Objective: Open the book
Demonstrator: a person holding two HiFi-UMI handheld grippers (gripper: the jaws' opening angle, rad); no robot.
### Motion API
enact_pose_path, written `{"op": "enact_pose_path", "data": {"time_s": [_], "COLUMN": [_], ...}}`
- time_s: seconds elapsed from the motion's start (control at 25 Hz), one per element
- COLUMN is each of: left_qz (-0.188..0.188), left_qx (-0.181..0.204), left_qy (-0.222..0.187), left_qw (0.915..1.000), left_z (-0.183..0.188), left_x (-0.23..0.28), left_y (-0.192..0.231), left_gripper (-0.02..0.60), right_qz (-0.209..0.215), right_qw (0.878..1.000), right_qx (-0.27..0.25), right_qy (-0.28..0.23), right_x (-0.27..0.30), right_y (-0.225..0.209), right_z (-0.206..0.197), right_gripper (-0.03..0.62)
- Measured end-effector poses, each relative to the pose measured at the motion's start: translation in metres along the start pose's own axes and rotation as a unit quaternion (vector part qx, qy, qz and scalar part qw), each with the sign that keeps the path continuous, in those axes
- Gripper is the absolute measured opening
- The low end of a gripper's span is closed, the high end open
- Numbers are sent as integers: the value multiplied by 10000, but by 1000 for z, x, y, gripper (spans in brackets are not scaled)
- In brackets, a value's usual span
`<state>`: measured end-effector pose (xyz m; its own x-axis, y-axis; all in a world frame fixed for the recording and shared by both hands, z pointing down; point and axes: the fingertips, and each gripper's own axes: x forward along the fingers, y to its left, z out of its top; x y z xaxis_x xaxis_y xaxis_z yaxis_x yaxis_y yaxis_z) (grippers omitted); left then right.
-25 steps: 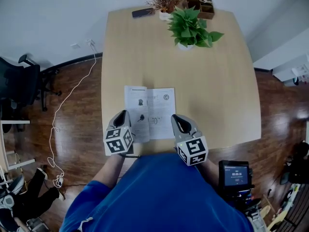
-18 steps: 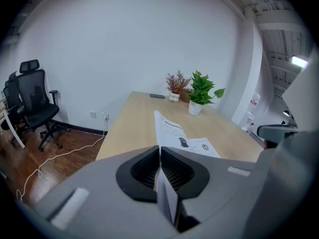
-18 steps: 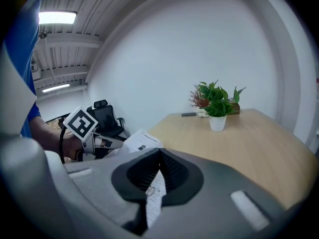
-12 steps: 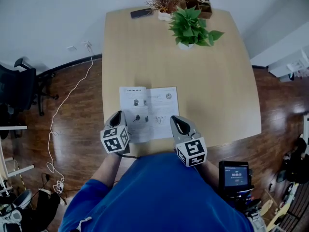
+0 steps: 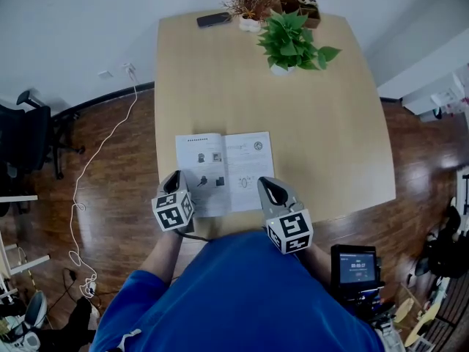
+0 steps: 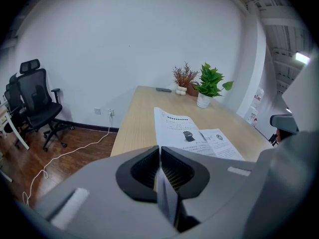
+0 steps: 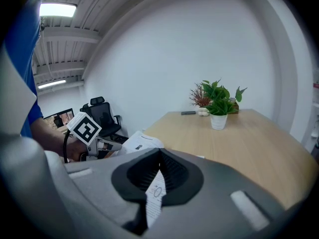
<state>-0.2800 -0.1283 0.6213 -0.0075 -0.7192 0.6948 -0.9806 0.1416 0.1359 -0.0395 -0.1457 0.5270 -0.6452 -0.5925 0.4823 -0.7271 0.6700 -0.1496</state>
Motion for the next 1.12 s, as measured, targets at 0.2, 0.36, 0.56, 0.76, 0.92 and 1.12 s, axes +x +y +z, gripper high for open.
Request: {"op": "enact_pose_path", "data": {"time_s": [0.2, 0.36, 0.56, 0.76, 0.92, 1.12], "left_qz": [86, 149, 217, 293, 334, 399], "left_qx": [71, 95, 211, 336, 459, 631], "left_qy": [163, 314, 502, 718, 872, 1107], "left_qw": [9998, 9994, 9983, 9964, 9946, 9910], "left_z": [-9, -16, -22, -31, -35, -41], "left_x": [7, 12, 20, 29, 34, 41], "left_y": [9, 16, 19, 23, 24, 24], "left_gripper": [21, 21, 21, 20, 20, 12], "right_qz": [-27, -34, -37, -92, -123, -150], "right_qw": [10000, 10000, 9999, 9999, 9998, 9997], "right_qx": [-25, -23, -18, 17, 39, 69], "right_qy": [46, 77, 110, 140, 139, 168], "right_x": [3, 5, 8, 8, 8, 8], "right_y": [1, 2, 2, 0, -1, -5], "right_z": [2, 3, 3, 0, -1, -2], "right_gripper": [3, 3, 3, 3, 3, 3]}}
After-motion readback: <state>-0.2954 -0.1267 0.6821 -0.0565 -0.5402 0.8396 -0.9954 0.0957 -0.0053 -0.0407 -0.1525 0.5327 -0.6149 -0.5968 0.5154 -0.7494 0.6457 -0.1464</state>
